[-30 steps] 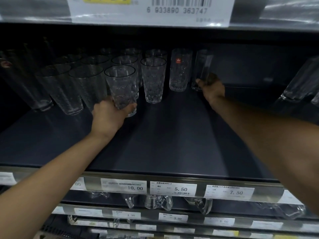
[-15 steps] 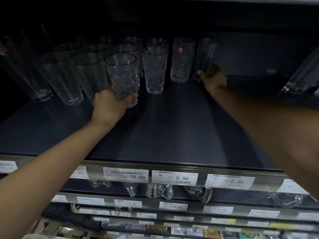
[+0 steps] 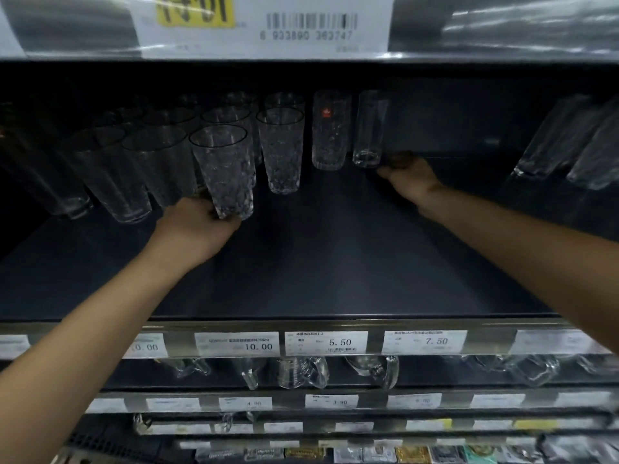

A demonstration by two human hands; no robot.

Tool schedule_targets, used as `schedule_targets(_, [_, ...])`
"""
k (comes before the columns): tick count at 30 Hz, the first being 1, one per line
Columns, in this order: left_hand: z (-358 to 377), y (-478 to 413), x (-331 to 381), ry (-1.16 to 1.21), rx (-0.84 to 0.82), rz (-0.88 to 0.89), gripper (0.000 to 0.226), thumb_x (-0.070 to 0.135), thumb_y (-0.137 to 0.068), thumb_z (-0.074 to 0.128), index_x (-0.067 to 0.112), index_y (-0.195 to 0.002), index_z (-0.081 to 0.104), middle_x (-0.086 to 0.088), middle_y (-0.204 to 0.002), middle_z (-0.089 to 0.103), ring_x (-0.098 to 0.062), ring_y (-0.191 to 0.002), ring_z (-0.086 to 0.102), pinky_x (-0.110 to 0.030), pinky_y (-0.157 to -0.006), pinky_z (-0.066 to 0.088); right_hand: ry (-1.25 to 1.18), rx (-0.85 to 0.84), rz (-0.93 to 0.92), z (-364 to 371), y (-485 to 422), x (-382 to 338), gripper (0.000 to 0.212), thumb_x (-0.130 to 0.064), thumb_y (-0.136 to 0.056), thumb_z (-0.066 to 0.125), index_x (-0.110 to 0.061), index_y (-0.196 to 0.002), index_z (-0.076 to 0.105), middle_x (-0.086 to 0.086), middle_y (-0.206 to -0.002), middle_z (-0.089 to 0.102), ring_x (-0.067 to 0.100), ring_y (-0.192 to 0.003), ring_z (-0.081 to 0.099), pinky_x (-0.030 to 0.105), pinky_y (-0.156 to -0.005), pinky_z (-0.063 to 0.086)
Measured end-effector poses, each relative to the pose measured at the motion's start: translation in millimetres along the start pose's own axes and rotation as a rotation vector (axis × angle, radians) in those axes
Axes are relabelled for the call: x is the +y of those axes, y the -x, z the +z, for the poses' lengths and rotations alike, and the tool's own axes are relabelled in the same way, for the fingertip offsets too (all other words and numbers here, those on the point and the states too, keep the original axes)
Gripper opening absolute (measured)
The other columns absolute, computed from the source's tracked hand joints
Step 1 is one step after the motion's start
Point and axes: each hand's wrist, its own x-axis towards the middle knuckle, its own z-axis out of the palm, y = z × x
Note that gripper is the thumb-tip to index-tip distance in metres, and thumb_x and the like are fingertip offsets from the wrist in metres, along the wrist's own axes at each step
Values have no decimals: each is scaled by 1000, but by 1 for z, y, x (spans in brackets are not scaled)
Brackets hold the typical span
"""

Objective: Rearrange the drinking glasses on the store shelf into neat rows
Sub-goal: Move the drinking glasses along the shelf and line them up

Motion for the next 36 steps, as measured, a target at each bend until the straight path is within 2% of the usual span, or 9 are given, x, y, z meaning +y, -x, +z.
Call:
schedule_targets(3, [-6, 17, 20, 118, -25, 36, 29, 40, -86, 68, 19, -105, 73, -3, -110, 71, -25, -108, 62, -31, -94, 48, -148, -103, 17, -25, 38, 2, 60, -36, -89, 72, -17, -141, 47, -2, -127, 61, 13, -113, 60, 28, -98, 51])
schedule_targets(6, [1, 37, 49, 396, -129, 100, 11, 30, -88, 69, 26, -97, 73, 6, -100, 72, -13, -99, 65, -25, -92, 48, -229, -106, -16, -54, 83, 6, 43, -31, -89, 73, -19, -127, 59, 1, -118, 67, 15, -111, 65, 31, -94, 55])
schedule_targets(8, [13, 49, 71, 495, -218, 148, 5, 33, -88, 70, 31, -89, 74, 9, -99, 73, -9, -102, 65, -31, -102, 47, -254, -72, -39, -74, 112, 12, 28, -26, -91, 70, -22, -118, 63, 5, -117, 69, 16, -110, 67, 33, -94, 55])
schedule_targets(11, [39, 62, 110, 551, -289, 200, 6, 40, -86, 69, 39, -87, 75, 14, -99, 74, -8, -104, 66, -38, -103, 47, -273, -2, -57, -111, 147, 27, 18, -22, -93, 66, -24, -110, 65, 10, -116, 70, 19, -110, 68, 34, -95, 56])
schedule_targets(16, [90, 87, 190, 600, -393, 269, 10, 36, -89, 64, 34, -91, 74, 14, -97, 74, -3, -102, 67, -35, -103, 48, -254, 149, -40, -192, 180, 66, 18, -26, -90, 69, -24, -108, 69, 6, -111, 73, 23, -108, 68, 42, -97, 54])
schedule_targets(22, [159, 102, 294, 647, -443, 294, 8, 38, -89, 66, 35, -94, 71, 11, -101, 73, -7, -102, 67, -38, -100, 50, -222, 280, -9, -291, 187, 122, 23, -33, -87, 73, -24, -108, 69, 1, -103, 75, 12, -97, 69, 31, -90, 53])
schedule_targets(27, [217, 93, 362, 705, -433, 225, 39, 44, -84, 72, 27, -117, 62, 6, -114, 66, -10, -107, 63, -37, -101, 50, -249, 368, -1, -342, 156, 162, 30, -32, -84, 77, -22, -109, 65, -6, -95, 72, 6, -91, 67, 36, -95, 54])
schedule_targets(31, [261, 80, 404, 712, -403, 167, 64, 44, -84, 73, 21, -137, 46, 6, -122, 58, -11, -107, 58, -28, -98, 46, -212, 334, 21, -349, 112, 176, 64, -52, -72, 80, -19, -123, 57, -8, -102, 68, 14, -102, 66, 33, -89, 53])
schedule_targets(36, [320, 49, 427, 765, -277, 83, 85, 44, -80, 77, 18, -146, 32, 2, -132, 55, -15, -115, 56, -27, -97, 46, -242, 273, 42, -327, 46, 182, 61, -43, -82, 77, -22, -130, 47, -10, -117, 61, 11, -107, 59, 26, -93, 47])
